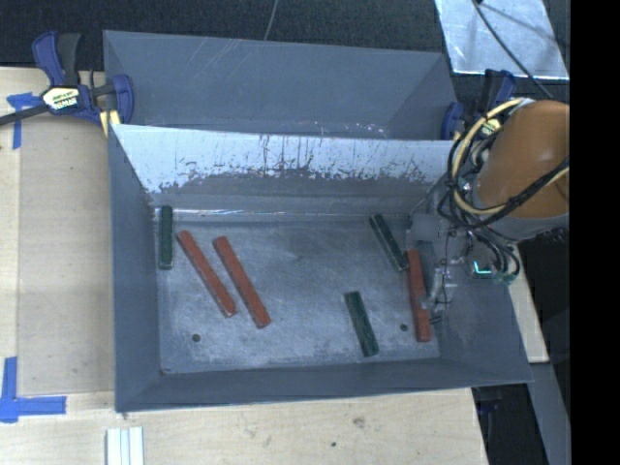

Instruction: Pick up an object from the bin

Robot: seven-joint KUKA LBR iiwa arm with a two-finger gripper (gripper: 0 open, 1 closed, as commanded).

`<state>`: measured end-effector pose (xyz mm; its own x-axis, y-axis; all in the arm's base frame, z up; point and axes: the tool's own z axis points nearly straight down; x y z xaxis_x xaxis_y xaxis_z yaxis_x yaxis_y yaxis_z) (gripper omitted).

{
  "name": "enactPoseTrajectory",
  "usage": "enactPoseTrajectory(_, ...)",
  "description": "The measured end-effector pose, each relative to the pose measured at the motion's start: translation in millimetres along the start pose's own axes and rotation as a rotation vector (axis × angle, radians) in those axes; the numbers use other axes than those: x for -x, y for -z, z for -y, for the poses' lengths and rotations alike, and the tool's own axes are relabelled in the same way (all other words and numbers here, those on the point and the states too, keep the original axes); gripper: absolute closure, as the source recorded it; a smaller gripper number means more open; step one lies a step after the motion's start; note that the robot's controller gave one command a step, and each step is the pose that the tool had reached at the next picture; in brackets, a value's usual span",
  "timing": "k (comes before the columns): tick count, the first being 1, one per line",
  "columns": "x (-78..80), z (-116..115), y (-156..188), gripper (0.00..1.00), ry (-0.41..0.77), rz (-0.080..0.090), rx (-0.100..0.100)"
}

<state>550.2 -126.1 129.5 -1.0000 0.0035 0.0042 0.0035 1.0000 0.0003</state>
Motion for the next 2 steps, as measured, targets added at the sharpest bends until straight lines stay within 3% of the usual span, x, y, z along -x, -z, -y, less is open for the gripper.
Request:
enactPoseTrajectory(1,2.2,0,4,0.00,0.003,0.008,-0.001)
enactPoseTrajectory(2,-53.1,4,-60,0.00,0.011,0.000,0.000)
